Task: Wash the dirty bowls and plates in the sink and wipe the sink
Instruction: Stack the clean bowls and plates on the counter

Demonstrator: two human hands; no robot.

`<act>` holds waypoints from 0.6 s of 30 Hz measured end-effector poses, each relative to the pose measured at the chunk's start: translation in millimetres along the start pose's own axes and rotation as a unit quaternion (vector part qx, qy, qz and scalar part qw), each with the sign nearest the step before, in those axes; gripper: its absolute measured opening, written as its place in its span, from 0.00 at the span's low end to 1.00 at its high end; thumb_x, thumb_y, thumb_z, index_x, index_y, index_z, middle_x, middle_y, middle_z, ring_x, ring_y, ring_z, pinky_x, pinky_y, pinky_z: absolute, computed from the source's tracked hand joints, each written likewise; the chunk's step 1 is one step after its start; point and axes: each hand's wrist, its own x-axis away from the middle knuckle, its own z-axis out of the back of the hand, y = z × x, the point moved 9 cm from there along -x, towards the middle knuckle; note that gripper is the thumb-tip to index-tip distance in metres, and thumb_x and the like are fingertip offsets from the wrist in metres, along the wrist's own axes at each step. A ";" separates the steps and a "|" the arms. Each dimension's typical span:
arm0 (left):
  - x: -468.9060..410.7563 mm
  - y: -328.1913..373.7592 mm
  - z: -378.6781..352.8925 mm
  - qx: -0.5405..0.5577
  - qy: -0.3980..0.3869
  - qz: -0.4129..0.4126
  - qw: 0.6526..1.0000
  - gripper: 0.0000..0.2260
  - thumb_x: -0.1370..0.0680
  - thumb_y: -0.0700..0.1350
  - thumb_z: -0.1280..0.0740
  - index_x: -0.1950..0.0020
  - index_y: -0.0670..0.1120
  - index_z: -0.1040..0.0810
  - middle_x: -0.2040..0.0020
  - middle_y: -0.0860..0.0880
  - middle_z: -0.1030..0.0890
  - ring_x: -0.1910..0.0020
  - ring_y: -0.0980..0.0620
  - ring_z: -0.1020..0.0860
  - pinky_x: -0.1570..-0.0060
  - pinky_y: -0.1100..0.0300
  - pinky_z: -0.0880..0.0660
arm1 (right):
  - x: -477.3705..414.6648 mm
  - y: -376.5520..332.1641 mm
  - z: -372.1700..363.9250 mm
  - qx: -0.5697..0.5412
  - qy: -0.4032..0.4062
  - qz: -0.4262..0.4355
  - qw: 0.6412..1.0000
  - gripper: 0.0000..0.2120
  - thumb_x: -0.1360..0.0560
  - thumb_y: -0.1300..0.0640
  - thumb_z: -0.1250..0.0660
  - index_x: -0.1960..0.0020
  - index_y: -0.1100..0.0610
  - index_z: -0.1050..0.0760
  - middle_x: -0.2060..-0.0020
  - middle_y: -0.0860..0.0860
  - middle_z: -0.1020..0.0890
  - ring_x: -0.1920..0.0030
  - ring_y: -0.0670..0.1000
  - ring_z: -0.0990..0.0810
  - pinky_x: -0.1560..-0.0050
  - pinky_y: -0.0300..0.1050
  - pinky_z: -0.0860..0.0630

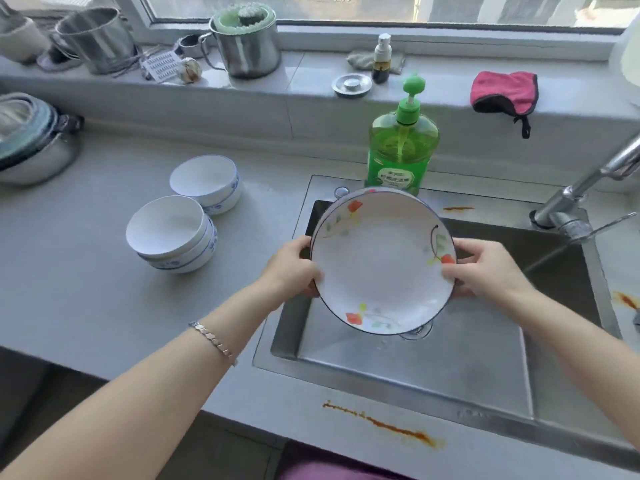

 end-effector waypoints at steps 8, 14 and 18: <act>45.8 -154.0 101.6 0.058 0.060 0.184 0.979 0.20 0.27 0.25 0.45 0.41 0.44 0.30 0.61 0.42 0.25 0.68 0.44 0.27 0.77 0.59 0.23 | 7.2 34.7 -179.8 0.037 -0.153 -0.121 0.980 0.17 0.32 0.76 0.43 0.57 0.60 0.21 0.61 0.59 0.18 0.65 0.58 0.19 0.68 0.52 0.19; 61.5 -243.6 201.3 -0.012 0.166 0.235 0.958 0.23 0.28 0.29 0.44 0.36 0.47 0.30 0.46 0.42 0.22 0.49 0.38 0.23 0.50 0.45 0.22 | 12.9 50.4 -317.4 0.038 -0.192 -0.138 0.971 0.16 0.31 0.72 0.45 0.57 0.57 0.22 0.56 0.59 0.18 0.62 0.61 0.16 0.63 0.58 0.19; 55.1 -257.9 243.6 -0.095 0.186 0.224 0.952 0.20 0.27 0.31 0.44 0.40 0.48 0.29 0.50 0.45 0.22 0.50 0.41 0.23 0.47 0.49 0.24 | 12.3 44.8 -365.9 0.031 -0.186 -0.137 0.973 0.14 0.27 0.68 0.44 0.50 0.57 0.23 0.54 0.58 0.18 0.61 0.59 0.17 0.62 0.51 0.18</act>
